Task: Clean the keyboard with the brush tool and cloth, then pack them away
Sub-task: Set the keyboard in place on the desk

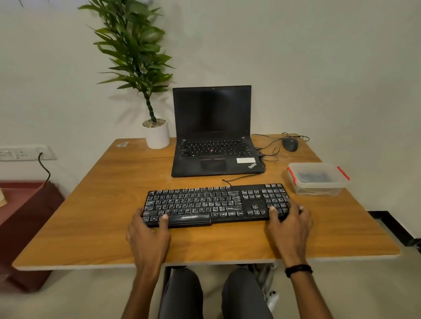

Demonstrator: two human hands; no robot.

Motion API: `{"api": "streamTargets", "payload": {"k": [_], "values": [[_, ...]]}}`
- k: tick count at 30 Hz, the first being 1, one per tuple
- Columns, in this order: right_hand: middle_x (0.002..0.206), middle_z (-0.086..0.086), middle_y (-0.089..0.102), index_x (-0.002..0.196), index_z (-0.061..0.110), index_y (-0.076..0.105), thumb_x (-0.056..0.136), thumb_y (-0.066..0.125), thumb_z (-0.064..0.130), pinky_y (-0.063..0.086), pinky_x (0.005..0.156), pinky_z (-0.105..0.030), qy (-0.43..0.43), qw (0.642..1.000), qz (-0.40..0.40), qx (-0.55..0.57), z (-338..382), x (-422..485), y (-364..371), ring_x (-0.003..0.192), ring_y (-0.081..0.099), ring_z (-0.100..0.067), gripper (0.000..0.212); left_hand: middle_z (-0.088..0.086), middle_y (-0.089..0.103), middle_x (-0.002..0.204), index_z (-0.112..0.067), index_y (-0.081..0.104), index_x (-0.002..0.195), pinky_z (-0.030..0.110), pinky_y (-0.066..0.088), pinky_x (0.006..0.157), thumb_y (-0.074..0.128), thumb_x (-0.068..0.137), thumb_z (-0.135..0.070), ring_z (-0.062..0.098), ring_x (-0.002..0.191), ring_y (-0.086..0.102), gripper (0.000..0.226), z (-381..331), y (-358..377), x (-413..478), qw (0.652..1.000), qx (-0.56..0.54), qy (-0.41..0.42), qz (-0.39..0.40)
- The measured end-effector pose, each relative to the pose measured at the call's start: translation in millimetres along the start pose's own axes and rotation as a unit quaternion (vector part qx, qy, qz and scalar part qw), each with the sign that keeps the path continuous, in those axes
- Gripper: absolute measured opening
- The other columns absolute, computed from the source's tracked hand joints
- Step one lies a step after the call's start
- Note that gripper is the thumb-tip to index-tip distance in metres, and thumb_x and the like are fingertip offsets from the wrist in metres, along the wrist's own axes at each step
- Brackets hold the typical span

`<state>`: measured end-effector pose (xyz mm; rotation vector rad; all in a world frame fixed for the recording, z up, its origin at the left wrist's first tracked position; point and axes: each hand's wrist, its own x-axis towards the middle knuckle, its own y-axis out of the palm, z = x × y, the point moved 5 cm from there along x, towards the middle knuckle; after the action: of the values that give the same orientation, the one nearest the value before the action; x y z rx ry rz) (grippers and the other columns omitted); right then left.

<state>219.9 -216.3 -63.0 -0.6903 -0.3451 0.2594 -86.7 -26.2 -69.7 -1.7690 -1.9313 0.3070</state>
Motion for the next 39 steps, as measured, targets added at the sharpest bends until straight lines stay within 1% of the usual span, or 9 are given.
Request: {"api": "streamTargets", "payload": {"k": [5,13,22,26,28,31,36,39], "values": [[0.137,-0.018,0.041,0.143,0.011,0.043,0.093,0.062,0.04,0.04,0.101,-0.043,0.001,1.0,-0.01,-0.003,0,3,-3,0.128,0.037,-0.032,0.061,0.014,0.054,0.143,-0.011,0.042,0.149,0.056,0.038,0.113,0.072,0.091,-0.036,0.033,0.136,0.043,0.069,-2,4,0,1.0,0.007,-0.004,-0.003],[0.135,-0.015,0.039,0.141,0.014,0.045,0.092,0.061,0.044,0.045,0.1,-0.043,0.005,1.0,0.0,-0.016,-6,0,-3,0.126,0.038,-0.029,0.059,0.016,0.051,0.145,-0.01,0.041,0.149,0.055,0.036,0.115,0.07,0.093,-0.038,0.034,0.138,0.041,0.069,-1,9,-5,1.0,0.027,-0.014,-0.005],[0.139,-0.016,0.038,0.143,0.014,0.043,0.093,0.059,0.045,0.042,0.103,-0.042,-0.007,1.0,-0.002,-0.01,2,1,1,0.129,0.039,-0.029,0.061,0.018,0.049,0.144,-0.011,0.041,0.148,0.054,0.036,0.112,0.068,0.093,-0.04,0.036,0.138,0.039,0.068,2,7,-1,0.999,0.041,-0.011,-0.008],[0.143,-0.018,0.04,0.145,0.015,0.039,0.094,0.056,0.048,0.041,0.108,-0.048,-0.01,1.0,0.005,-0.016,0,1,6,0.133,0.037,-0.031,0.063,0.018,0.049,0.145,-0.011,0.04,0.149,0.055,0.036,0.112,0.069,0.093,-0.04,0.035,0.138,0.038,0.069,1,4,-1,0.999,0.036,-0.011,-0.009],[0.143,-0.018,0.04,0.145,0.014,0.04,0.094,0.057,0.047,0.04,0.108,-0.047,-0.01,1.0,0.003,-0.012,0,2,5,0.134,0.036,-0.031,0.062,0.017,0.049,0.145,-0.012,0.04,0.149,0.054,0.037,0.112,0.069,0.093,-0.039,0.035,0.138,0.038,0.069,0,4,-1,0.999,0.034,-0.011,-0.012],[0.143,-0.018,0.04,0.145,0.014,0.041,0.094,0.058,0.045,0.038,0.107,-0.044,-0.008,1.0,-0.001,-0.012,-2,3,4,0.134,0.036,-0.03,0.062,0.017,0.049,0.144,-0.011,0.041,0.149,0.052,0.036,0.111,0.069,0.093,-0.038,0.034,0.137,0.039,0.068,-3,4,-2,0.999,0.032,-0.006,-0.01],[0.142,-0.017,0.041,0.144,0.014,0.041,0.094,0.058,0.047,0.041,0.108,-0.047,-0.015,1.0,0.001,-0.016,-5,5,7,0.133,0.037,-0.029,0.062,0.017,0.049,0.144,-0.011,0.041,0.149,0.052,0.036,0.11,0.069,0.093,-0.037,0.035,0.137,0.039,0.067,-4,5,-3,1.0,0.03,-0.006,-0.006],[0.14,-0.017,0.042,0.144,0.014,0.04,0.094,0.057,0.047,0.041,0.107,-0.046,-0.016,1.0,0.003,-0.016,-5,5,7,0.132,0.038,-0.029,0.062,0.017,0.049,0.144,-0.011,0.041,0.148,0.053,0.036,0.111,0.069,0.093,-0.037,0.034,0.137,0.039,0.067,-3,6,-3,1.0,0.028,-0.008,-0.006]]}}
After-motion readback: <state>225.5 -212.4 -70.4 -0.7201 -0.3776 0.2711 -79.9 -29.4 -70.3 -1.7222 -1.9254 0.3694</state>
